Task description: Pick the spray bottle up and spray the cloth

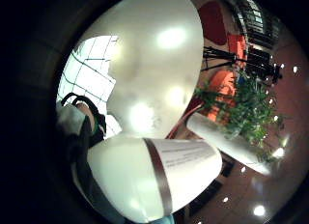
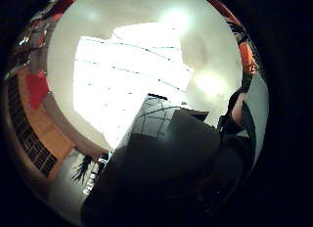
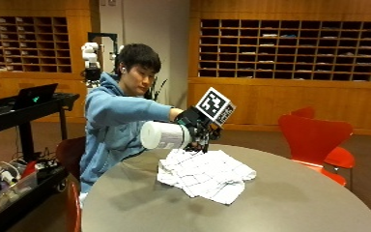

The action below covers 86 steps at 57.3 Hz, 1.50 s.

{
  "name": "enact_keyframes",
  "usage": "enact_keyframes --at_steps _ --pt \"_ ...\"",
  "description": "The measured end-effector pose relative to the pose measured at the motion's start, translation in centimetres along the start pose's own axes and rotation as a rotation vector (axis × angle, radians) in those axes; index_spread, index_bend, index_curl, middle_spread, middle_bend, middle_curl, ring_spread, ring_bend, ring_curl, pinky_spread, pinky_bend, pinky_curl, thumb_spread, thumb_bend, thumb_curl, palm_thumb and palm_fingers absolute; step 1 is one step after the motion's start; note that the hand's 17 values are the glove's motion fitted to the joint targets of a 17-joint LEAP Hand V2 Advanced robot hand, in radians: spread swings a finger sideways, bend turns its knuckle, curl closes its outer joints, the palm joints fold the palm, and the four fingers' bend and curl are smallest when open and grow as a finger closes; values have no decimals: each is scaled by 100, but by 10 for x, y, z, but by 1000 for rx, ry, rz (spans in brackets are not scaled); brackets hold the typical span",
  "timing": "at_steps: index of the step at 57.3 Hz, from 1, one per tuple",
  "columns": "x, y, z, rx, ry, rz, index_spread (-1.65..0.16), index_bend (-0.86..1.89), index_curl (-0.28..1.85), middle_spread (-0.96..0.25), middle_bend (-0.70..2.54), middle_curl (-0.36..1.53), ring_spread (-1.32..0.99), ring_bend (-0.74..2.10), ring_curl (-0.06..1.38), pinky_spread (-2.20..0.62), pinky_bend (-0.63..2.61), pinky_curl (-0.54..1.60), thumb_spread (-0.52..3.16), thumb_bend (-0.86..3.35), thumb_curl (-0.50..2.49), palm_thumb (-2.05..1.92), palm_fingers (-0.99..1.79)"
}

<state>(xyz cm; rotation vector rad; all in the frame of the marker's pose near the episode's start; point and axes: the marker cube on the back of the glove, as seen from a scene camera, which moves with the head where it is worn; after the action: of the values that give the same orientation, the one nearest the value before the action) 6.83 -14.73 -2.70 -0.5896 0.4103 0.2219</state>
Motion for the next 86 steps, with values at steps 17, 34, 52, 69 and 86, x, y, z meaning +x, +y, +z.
enact_keyframes --at_steps 17,34,52,69,86 --pt "-23 -16 20 -41 69 -37 -20 54 55 -12 67 53 -19 70 47 -27 35 40 19 -3 80 90 141" --pt "-20 9 -45 297 -413 -249 -20 54 55 -12 67 53 -19 70 47 -28 36 40 19 -3 81 90 141" --pt "-61 46 -121 777 -1373 -496 -19 53 55 -12 67 53 -19 70 47 -27 36 40 19 -3 81 89 140" --pt "-169 30 -149 854 -1759 -515 -19 53 55 -12 67 53 -19 69 47 -27 36 40 18 -3 82 90 140" --pt "-265 -20 -134 720 -1750 -496 -18 52 55 -11 67 53 -18 69 47 -26 37 41 18 -3 82 90 139"
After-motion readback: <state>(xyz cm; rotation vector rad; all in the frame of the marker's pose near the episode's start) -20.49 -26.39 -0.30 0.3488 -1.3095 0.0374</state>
